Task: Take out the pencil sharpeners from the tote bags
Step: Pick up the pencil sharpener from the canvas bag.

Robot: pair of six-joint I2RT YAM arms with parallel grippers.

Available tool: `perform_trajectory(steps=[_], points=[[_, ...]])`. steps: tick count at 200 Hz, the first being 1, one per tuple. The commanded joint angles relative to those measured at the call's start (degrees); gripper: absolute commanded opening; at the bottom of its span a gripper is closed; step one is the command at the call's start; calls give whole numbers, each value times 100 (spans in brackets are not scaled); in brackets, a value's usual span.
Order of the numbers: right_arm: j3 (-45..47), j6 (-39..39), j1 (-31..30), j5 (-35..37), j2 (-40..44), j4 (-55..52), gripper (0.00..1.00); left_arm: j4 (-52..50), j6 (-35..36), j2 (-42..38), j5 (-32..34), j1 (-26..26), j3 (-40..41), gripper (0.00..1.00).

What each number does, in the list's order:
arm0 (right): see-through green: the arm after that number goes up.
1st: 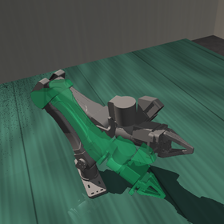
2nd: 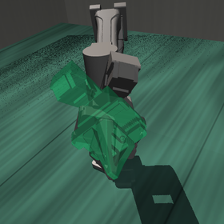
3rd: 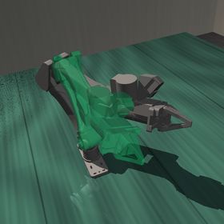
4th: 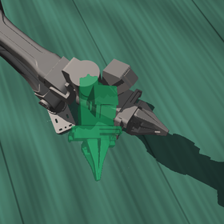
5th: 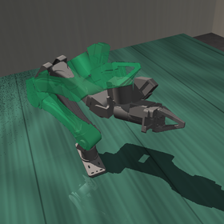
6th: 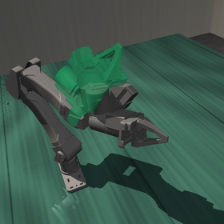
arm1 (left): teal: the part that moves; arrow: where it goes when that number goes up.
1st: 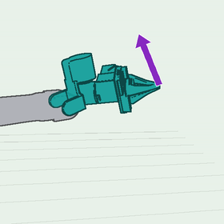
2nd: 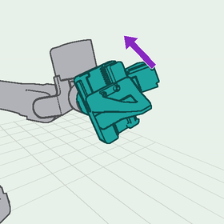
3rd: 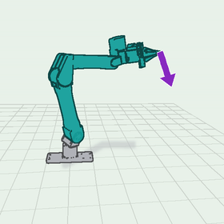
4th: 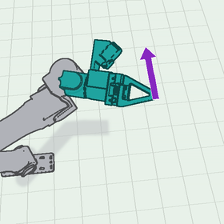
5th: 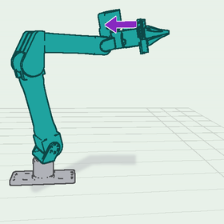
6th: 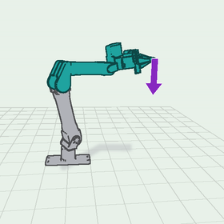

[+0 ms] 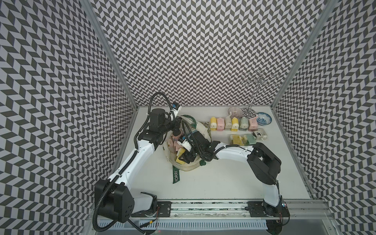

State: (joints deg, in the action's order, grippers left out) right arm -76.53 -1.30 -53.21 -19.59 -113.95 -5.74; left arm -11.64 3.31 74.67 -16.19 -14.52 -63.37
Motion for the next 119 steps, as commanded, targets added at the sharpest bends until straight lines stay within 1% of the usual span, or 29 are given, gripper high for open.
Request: perform_trajectory(steps=[1, 30, 47, 76, 89, 119], points=[[141, -181, -39, -290, 167, 126, 72, 487, -26, -220, -14, 55, -116, 0], [32, -98, -49, 438, -6, 99, 75, 487, -24, -226, -16, 55, -119, 0], [-147, -131, -47, 647, -196, -113, 74, 487, -24, -219, -17, 55, -117, 0], [-66, -55, -64, 479, -151, 66, 62, 480, -20, -231, -1, 48, -114, 0], [-38, -33, -86, 373, -94, 157, 59, 482, -18, -237, -3, 50, -118, 0], [78, -109, -201, -60, 103, 281, 57, 472, -11, -237, 19, 51, -114, 0]])
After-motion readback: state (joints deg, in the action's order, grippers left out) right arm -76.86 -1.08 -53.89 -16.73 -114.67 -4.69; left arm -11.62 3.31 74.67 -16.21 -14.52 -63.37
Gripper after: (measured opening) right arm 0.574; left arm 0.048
